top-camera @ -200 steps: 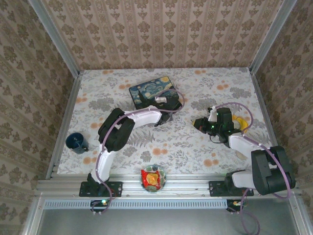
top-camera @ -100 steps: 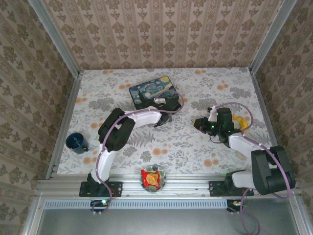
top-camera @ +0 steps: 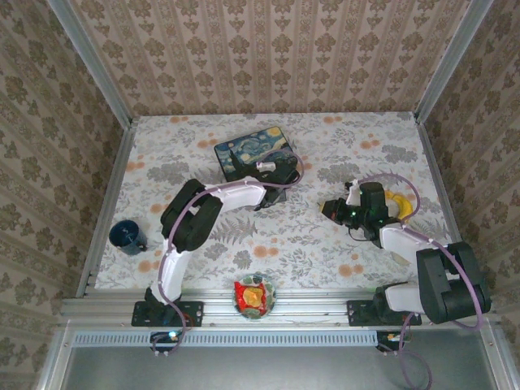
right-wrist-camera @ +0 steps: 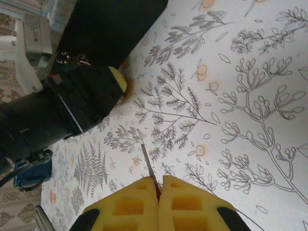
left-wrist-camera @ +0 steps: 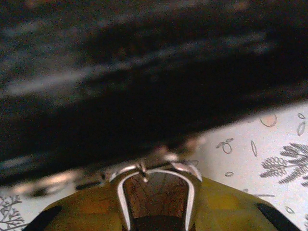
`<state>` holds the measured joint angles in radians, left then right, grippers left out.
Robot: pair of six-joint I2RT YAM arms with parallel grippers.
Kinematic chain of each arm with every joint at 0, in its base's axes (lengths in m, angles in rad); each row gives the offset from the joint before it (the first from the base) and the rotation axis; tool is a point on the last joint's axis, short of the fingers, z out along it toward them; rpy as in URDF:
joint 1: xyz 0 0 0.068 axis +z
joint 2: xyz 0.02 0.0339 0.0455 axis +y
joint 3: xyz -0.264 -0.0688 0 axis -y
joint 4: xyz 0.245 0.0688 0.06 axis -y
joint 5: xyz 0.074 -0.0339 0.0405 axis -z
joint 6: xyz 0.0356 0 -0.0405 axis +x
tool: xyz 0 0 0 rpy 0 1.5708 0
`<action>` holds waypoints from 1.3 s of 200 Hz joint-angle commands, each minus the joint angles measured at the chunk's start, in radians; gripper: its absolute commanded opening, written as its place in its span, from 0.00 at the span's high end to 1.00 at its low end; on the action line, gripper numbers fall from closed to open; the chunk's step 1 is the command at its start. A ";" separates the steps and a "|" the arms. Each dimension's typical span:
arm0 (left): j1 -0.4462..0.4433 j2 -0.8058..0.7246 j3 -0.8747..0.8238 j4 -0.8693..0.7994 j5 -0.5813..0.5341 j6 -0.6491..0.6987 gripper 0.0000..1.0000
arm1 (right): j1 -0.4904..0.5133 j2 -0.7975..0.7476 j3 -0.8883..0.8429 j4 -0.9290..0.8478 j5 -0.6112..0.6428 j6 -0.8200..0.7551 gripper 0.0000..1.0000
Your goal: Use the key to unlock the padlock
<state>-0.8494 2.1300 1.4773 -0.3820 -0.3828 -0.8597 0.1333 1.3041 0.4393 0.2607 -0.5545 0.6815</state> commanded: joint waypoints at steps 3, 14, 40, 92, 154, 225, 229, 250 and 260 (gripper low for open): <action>-0.012 -0.045 -0.011 0.009 0.158 0.016 0.93 | 0.023 -0.027 -0.043 0.041 0.032 -0.033 1.00; -0.016 -0.053 -0.009 0.009 0.187 -0.011 0.93 | 0.036 -0.028 -0.062 0.069 0.046 -0.037 1.00; -0.032 -0.072 -0.014 0.004 0.248 -0.098 0.97 | 0.068 -0.004 -0.103 0.165 0.060 -0.042 1.00; -0.058 -0.118 -0.061 0.065 0.391 -0.243 0.99 | 0.157 0.053 -0.148 0.308 0.112 -0.068 1.00; -0.069 -0.138 -0.115 0.147 0.473 -0.383 0.99 | 0.233 0.111 -0.185 0.419 0.215 -0.070 1.00; -0.070 -0.124 -0.145 0.226 0.499 -0.438 0.99 | 0.287 0.219 -0.200 0.594 0.311 0.017 1.00; -0.068 -0.124 -0.146 0.227 0.499 -0.440 0.99 | 0.290 0.223 -0.200 0.603 0.312 0.019 1.00; -0.069 -0.121 -0.149 0.232 0.502 -0.444 0.99 | 0.298 0.247 -0.197 0.637 0.327 0.027 1.00; -0.069 -0.118 -0.148 0.234 0.507 -0.447 0.99 | 0.299 0.254 -0.195 0.646 0.334 0.029 1.00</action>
<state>-0.9039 2.0205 1.3491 -0.1802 0.0437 -1.2331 0.4232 1.5349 0.2466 0.8238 -0.2756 0.6884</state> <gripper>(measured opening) 0.290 0.062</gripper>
